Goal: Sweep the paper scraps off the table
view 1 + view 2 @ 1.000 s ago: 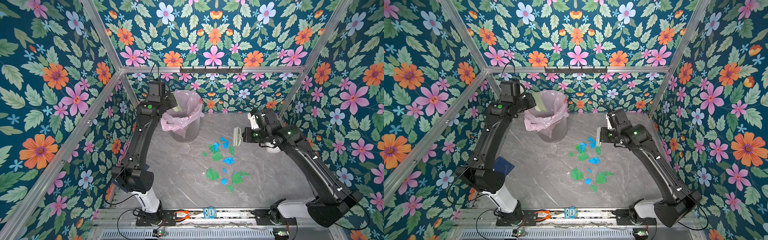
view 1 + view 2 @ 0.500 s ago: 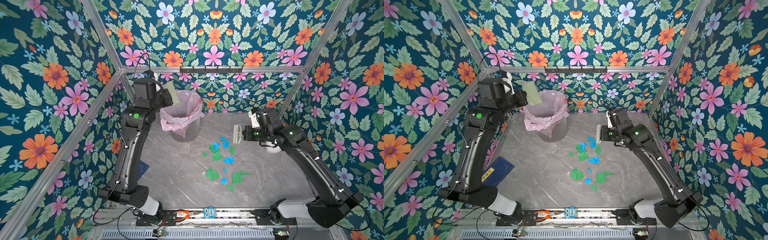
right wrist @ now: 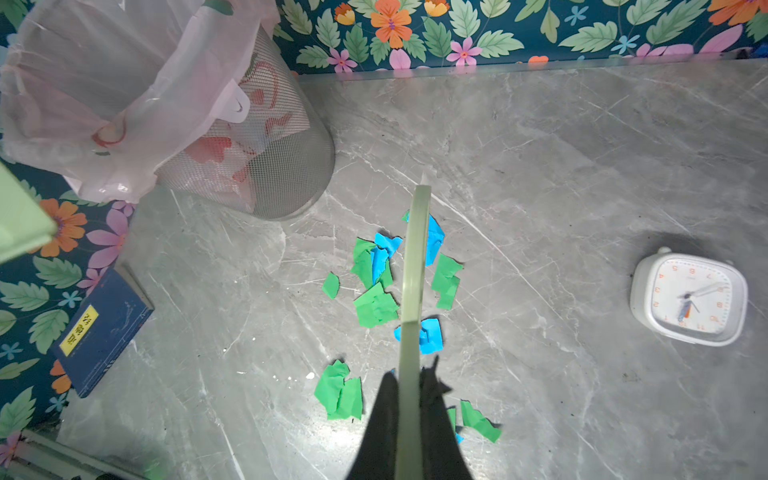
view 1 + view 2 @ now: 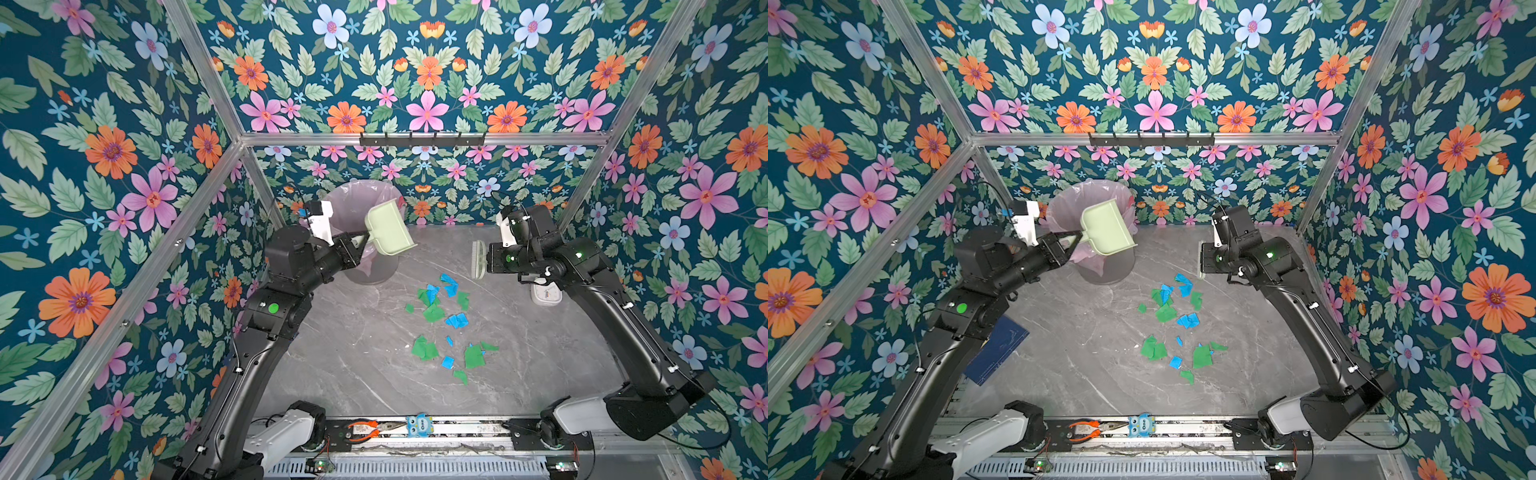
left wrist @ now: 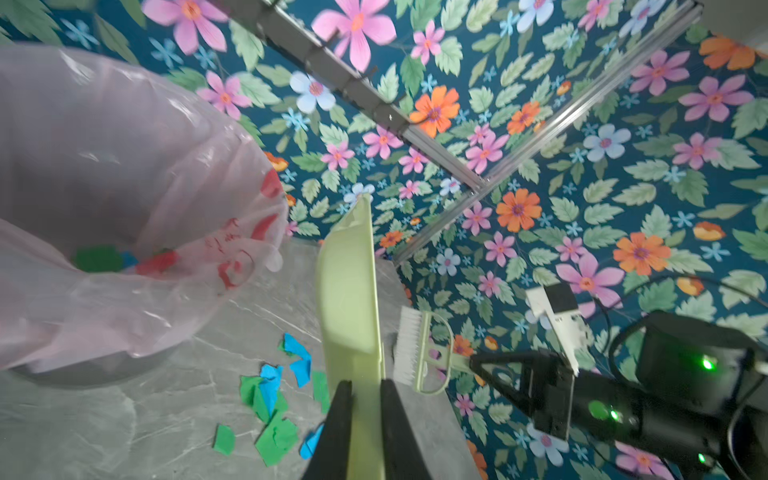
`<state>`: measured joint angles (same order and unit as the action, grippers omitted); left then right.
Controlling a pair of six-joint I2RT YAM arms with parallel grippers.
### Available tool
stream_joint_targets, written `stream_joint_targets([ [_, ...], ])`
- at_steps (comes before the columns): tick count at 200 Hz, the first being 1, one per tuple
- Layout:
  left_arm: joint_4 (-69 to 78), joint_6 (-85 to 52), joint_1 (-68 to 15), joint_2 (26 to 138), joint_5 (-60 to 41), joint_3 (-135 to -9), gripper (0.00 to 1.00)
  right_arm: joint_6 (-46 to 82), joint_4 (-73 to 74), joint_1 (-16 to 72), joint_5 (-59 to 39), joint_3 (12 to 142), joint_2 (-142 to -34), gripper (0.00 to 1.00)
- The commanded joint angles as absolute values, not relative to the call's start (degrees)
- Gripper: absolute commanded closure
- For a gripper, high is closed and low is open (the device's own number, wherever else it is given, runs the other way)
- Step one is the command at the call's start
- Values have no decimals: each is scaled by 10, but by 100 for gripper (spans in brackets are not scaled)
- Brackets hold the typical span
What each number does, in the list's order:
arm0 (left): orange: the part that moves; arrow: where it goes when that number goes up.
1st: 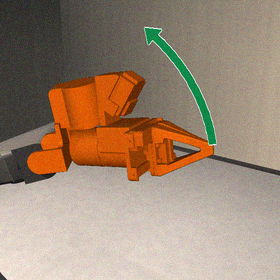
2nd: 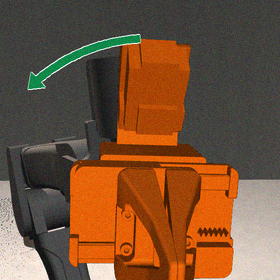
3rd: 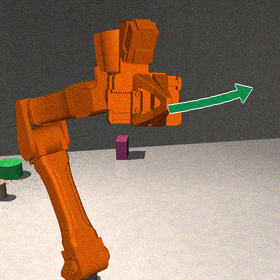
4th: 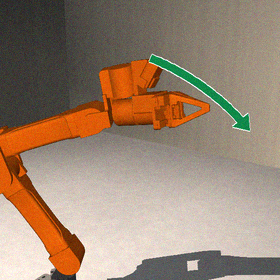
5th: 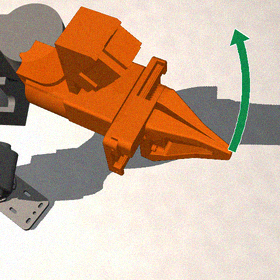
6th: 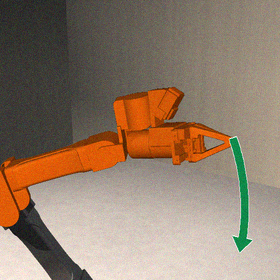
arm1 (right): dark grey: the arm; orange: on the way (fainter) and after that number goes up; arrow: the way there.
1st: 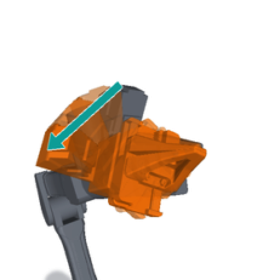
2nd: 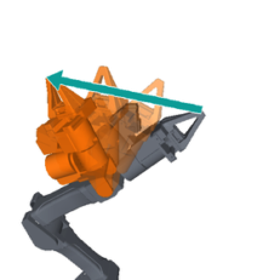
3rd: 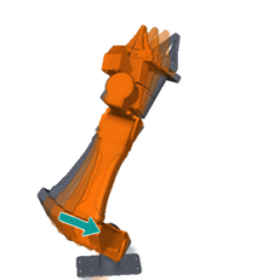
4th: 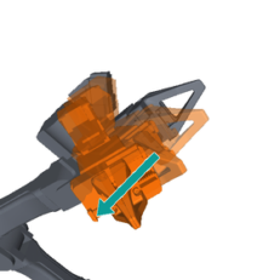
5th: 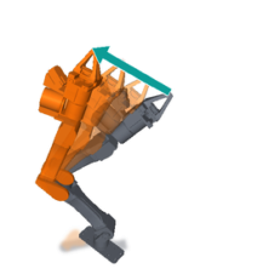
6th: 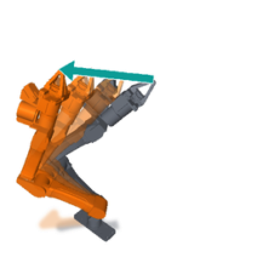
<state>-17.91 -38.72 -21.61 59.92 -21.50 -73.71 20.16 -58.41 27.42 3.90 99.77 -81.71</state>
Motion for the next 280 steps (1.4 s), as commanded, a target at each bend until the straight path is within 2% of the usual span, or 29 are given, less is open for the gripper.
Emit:
stream_joint_targets([
  [1, -94, -416, -226, 590, -238, -690, 100, 185, -594, 275, 65, 998, -823, 100],
  [102, 98, -476, -244, 551, -241, -415, 100, 176, -560, 275, 70, 953, -872, 100],
  [227, 283, -528, -249, 609, -213, -215, 100, 145, -548, 275, 124, 980, -981, 100],
  [280, 292, -528, -243, 609, -212, -168, 100, 125, -562, 275, 138, 1001, -1028, 100],
])
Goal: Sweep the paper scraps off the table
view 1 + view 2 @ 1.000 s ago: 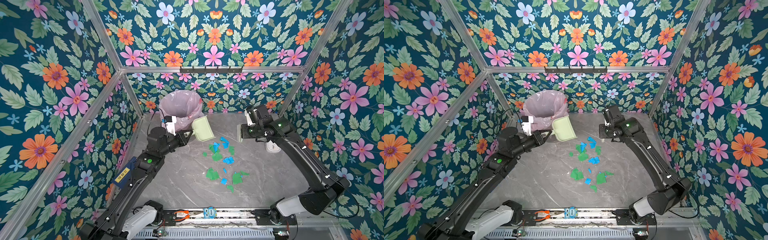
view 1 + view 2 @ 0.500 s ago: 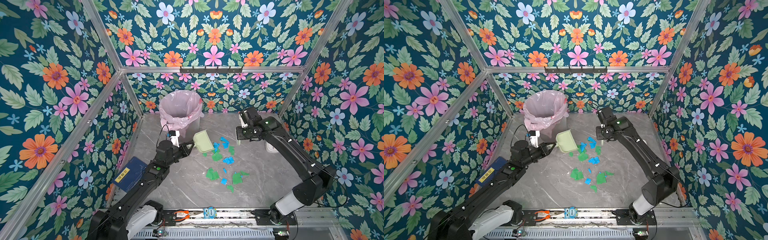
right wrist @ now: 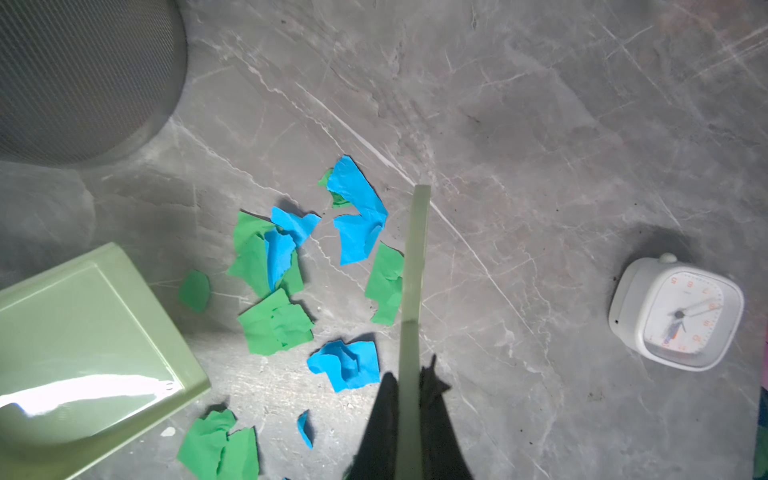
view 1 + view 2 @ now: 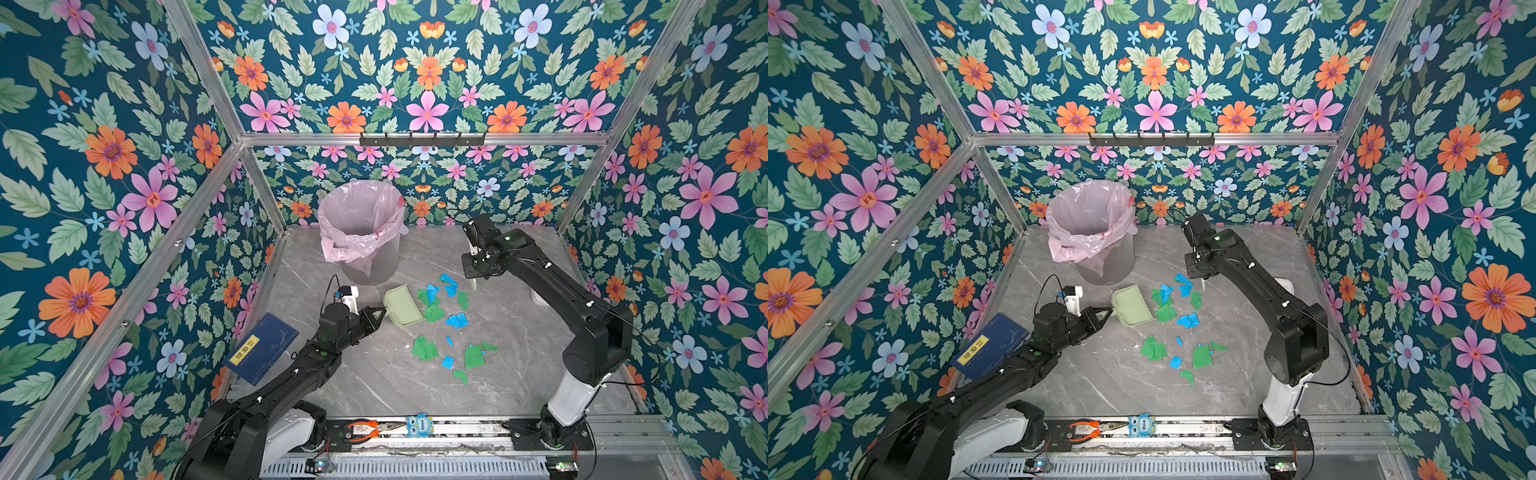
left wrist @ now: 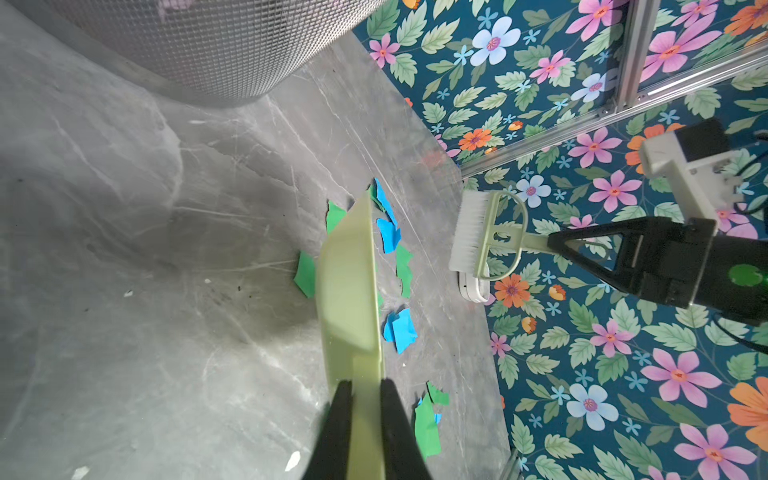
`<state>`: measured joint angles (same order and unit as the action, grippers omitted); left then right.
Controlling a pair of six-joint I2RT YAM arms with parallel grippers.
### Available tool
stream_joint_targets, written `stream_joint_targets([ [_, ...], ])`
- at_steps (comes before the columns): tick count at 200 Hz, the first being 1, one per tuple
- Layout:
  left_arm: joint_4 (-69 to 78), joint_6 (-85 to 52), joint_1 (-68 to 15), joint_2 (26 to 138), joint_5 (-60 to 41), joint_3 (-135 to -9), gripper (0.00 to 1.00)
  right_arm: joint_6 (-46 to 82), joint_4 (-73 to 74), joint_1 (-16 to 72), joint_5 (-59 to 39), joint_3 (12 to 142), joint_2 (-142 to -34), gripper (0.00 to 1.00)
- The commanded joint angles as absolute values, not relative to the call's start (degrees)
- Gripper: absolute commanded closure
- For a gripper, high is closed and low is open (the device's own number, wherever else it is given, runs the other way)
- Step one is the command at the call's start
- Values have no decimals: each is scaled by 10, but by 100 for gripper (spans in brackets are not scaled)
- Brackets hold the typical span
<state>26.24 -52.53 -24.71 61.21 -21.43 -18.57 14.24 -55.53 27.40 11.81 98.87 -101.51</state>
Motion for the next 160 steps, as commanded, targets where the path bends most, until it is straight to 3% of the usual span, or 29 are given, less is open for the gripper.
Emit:
stream_joint_targets([
  [1, 293, -528, -242, 609, -212, -167, 100, 124, -563, 275, 139, 1002, -1029, 100],
  [71, 289, -537, -182, 566, -236, -105, 100, 100, -559, 275, 151, 1021, -1077, 100],
  [160, 373, -537, -165, 690, -282, -114, 100, 55, -554, 275, 143, 1058, -1157, 100],
])
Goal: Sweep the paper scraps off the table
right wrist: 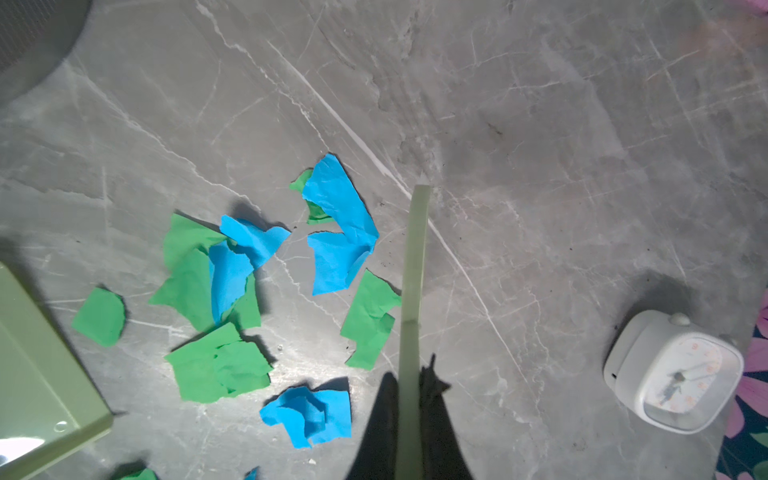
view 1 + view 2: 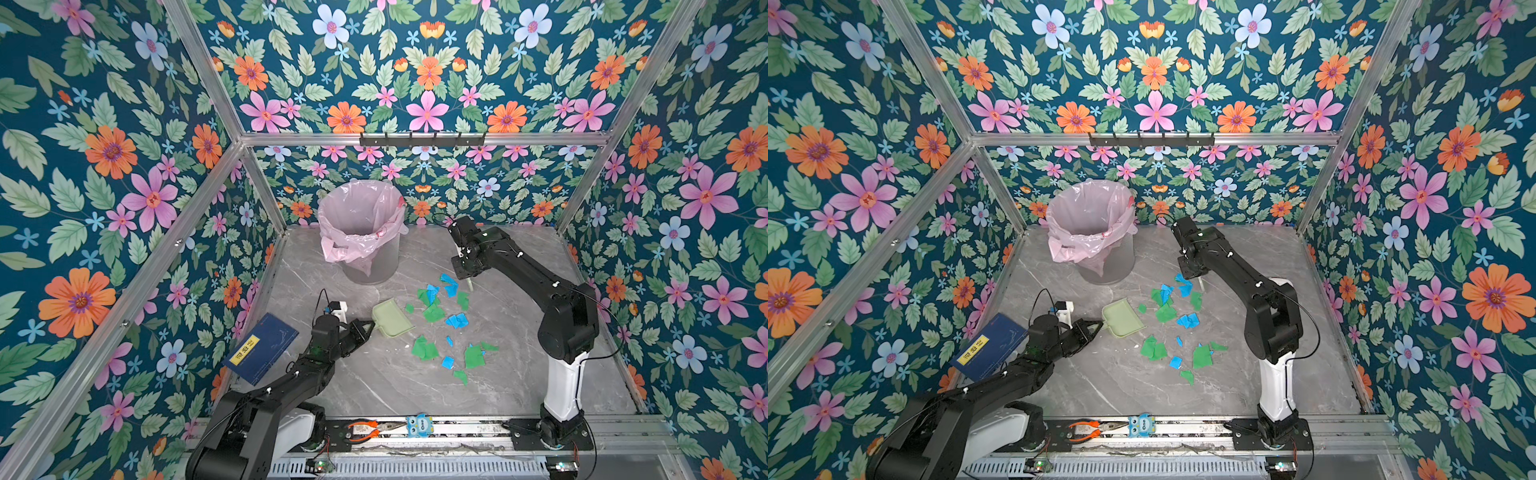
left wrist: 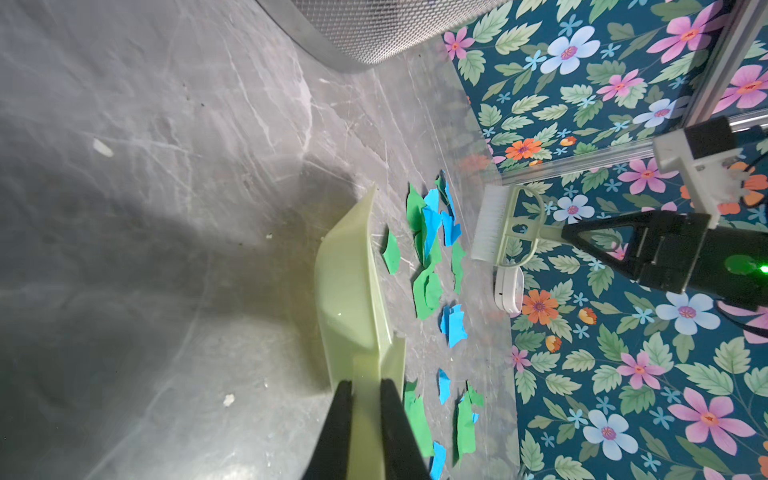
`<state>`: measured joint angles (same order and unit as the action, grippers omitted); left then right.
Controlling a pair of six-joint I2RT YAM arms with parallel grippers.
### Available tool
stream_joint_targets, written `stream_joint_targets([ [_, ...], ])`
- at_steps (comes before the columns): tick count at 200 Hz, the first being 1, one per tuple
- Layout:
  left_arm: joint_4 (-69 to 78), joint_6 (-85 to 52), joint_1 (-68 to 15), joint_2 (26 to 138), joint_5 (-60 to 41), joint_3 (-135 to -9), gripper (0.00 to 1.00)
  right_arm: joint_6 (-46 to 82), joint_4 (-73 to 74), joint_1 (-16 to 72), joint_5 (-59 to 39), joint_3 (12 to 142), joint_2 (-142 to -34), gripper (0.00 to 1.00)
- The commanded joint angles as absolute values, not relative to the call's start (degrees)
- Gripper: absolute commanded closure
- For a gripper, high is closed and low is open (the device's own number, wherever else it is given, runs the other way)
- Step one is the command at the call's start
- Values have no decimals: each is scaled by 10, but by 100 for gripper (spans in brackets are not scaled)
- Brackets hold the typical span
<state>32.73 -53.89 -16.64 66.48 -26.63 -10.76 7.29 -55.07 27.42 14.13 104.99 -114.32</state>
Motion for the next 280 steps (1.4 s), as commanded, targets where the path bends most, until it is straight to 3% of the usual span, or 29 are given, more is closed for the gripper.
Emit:
stream_joint_targets([
  [1, 374, -538, -164, 691, -283, -114, 100, 55, -555, 275, 143, 1058, -1158, 100],
  [71, 467, -549, -164, 797, -315, -126, 100, 45, -566, 287, 114, 1075, -1195, 100],
  [280, 551, -547, -167, 930, -360, -167, 100, 24, -580, 422, 19, 1133, -1225, 100],
])
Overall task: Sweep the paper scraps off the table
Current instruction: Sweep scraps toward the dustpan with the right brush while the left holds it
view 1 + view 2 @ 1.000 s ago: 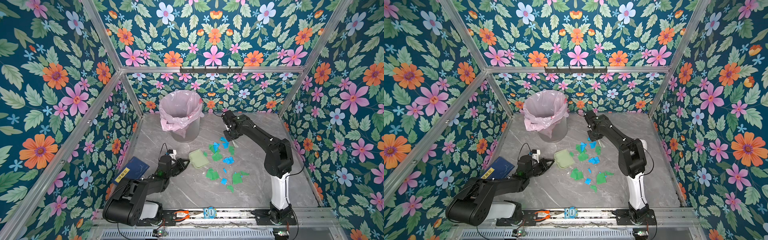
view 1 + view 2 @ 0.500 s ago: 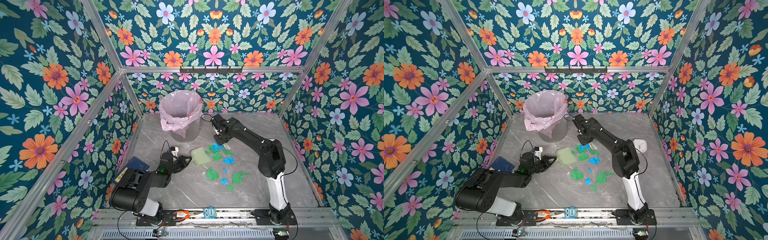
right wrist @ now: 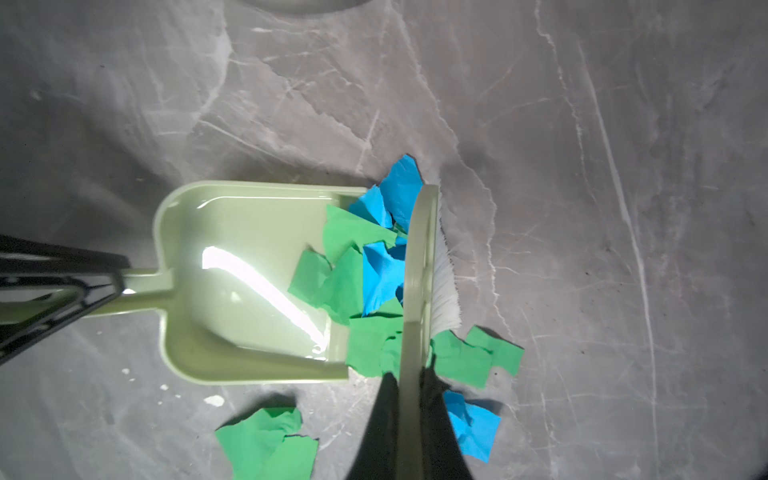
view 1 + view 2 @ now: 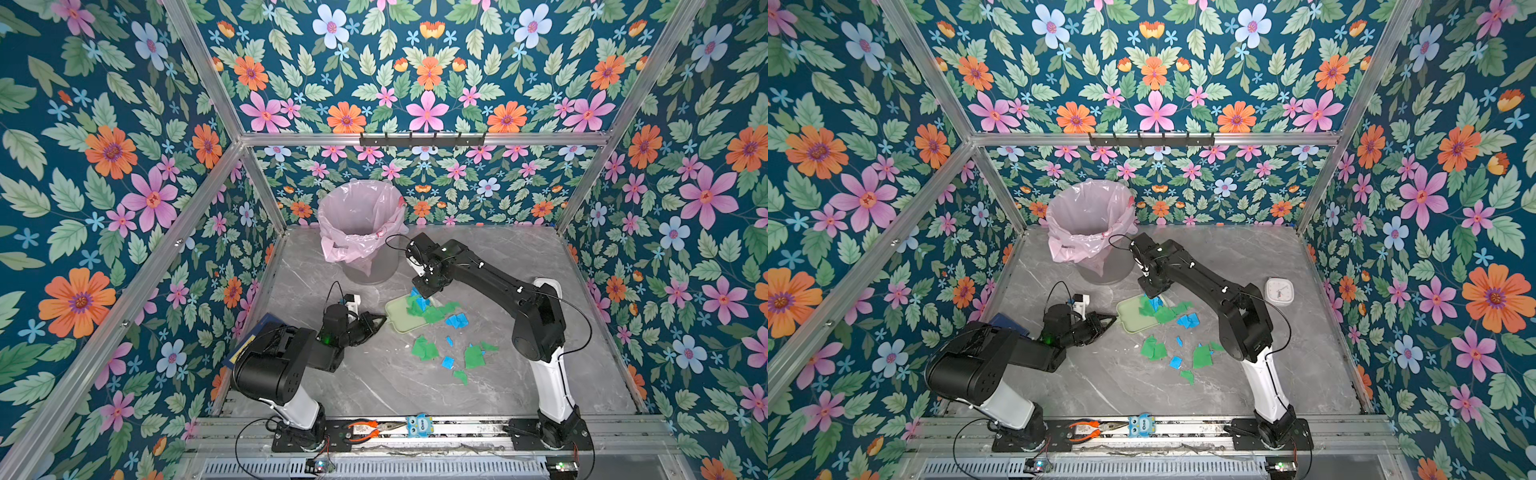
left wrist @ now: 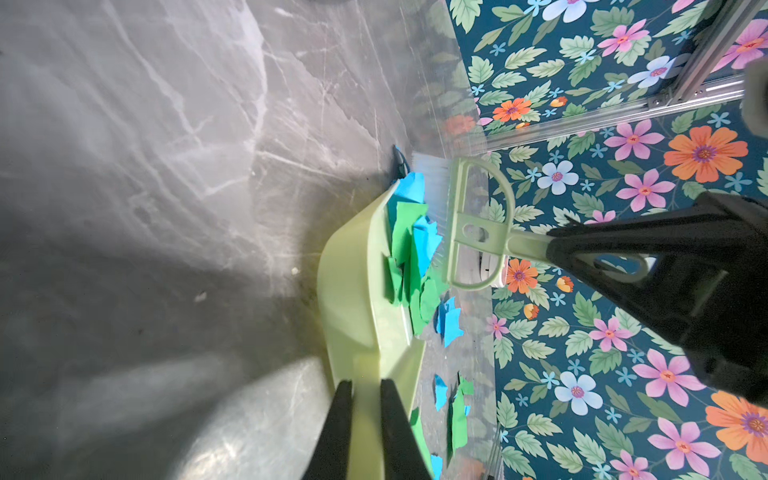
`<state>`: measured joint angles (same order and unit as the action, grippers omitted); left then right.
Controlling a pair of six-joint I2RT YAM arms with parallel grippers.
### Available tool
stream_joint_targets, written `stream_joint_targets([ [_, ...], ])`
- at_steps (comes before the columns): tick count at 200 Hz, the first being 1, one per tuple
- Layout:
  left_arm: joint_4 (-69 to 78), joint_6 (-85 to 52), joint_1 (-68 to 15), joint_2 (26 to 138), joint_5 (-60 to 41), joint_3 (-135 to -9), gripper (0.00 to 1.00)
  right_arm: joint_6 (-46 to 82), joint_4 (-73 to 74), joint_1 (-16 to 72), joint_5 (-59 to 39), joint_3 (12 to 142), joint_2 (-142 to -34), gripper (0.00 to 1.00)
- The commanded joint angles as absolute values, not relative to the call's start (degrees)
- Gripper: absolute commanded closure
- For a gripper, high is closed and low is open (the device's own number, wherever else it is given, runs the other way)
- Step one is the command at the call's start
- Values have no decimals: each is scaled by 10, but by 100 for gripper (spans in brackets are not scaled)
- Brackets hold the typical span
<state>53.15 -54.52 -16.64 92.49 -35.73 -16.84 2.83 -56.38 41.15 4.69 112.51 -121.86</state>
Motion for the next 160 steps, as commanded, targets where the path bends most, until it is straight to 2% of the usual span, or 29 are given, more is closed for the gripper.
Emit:
stream_joint_targets([
  [1, 552, -547, -167, 931, -360, -167, 100, 24, -581, 422, 19, 1133, -1225, 100],
  [113, 622, -578, -167, 959, -372, -154, 100, 50, -567, 443, -24, 1139, -1207, 100],
  [160, 639, -586, -167, 955, -381, -153, 100, 68, -564, 441, -1, 1130, -1170, 100],
])
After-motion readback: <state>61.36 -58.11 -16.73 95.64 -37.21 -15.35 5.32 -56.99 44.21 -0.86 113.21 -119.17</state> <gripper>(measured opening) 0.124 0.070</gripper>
